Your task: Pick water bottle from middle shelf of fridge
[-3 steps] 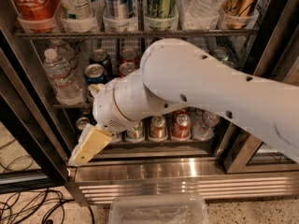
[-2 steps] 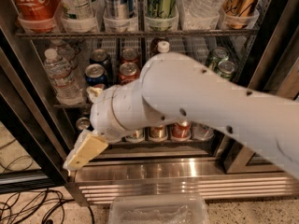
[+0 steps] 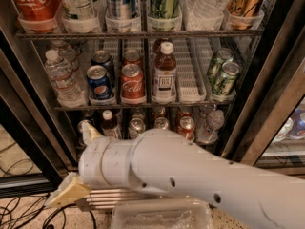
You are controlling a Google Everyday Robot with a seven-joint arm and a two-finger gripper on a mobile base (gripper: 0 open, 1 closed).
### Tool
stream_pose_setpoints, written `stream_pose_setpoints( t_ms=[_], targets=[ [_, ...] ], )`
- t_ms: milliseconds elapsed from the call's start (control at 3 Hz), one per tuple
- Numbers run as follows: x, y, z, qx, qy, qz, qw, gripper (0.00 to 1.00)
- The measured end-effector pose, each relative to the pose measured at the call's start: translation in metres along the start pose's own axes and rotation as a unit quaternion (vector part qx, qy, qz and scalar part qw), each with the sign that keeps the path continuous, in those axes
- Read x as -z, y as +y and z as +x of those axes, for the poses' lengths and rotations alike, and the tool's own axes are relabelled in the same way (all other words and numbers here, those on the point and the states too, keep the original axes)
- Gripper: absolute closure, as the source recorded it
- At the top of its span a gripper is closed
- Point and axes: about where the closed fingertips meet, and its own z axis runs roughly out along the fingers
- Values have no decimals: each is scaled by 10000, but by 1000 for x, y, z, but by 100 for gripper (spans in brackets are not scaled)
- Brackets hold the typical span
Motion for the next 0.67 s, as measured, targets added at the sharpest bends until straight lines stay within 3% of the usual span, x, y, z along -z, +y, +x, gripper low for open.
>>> stream_pose_setpoints(
  t_ms=[333, 667],
  targets=[
    [-26, 10, -16, -157, -450, 237, 9986, 0],
    [-43, 13, -46, -63, -880, 541, 9946, 0]
  ],
)
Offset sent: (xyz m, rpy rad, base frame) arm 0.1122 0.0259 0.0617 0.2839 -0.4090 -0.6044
